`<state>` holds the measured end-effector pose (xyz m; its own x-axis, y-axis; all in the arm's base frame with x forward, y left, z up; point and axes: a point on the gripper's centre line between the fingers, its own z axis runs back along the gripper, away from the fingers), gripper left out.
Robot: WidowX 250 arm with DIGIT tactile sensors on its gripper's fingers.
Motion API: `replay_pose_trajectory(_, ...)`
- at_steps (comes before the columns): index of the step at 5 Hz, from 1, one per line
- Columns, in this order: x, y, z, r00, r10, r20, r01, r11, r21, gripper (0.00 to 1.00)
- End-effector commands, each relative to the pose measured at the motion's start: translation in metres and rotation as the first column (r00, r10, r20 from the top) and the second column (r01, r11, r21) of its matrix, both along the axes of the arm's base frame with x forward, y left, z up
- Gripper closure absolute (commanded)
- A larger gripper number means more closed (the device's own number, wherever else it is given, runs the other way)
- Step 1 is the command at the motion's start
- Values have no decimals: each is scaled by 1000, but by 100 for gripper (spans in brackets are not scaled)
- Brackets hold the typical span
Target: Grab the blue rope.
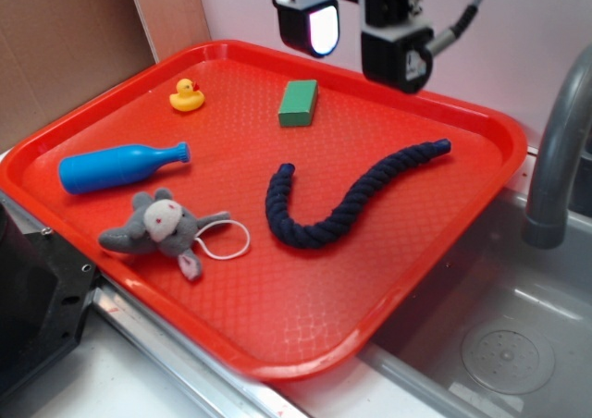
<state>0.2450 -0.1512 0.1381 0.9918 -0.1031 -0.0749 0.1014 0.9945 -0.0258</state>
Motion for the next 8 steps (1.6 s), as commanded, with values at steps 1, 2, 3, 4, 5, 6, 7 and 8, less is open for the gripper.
replay_pose_trajectory(1,-2,17,-46,998,47,46,-50,997,60,0)
replay_pose_trajectory(2,-4,17,-62,999,33,30,-35,997,67,0)
replay_pose_trajectory(3,-3,14,-76,1000,19,3,-19,997,74,0)
replay_pose_trajectory(4,0,15,-92,1000,13,-13,-12,998,68,0)
replay_pose_trajectory(5,0,20,-104,1000,-4,-3,4,998,69,0)
replay_pose_trajectory(6,-2,27,-121,999,-34,-14,36,992,117,100)
replay_pose_trajectory(7,-6,29,-127,999,-28,-33,32,993,116,100)
replay_pose_trajectory(8,-8,27,-123,999,-32,-44,37,992,117,100)
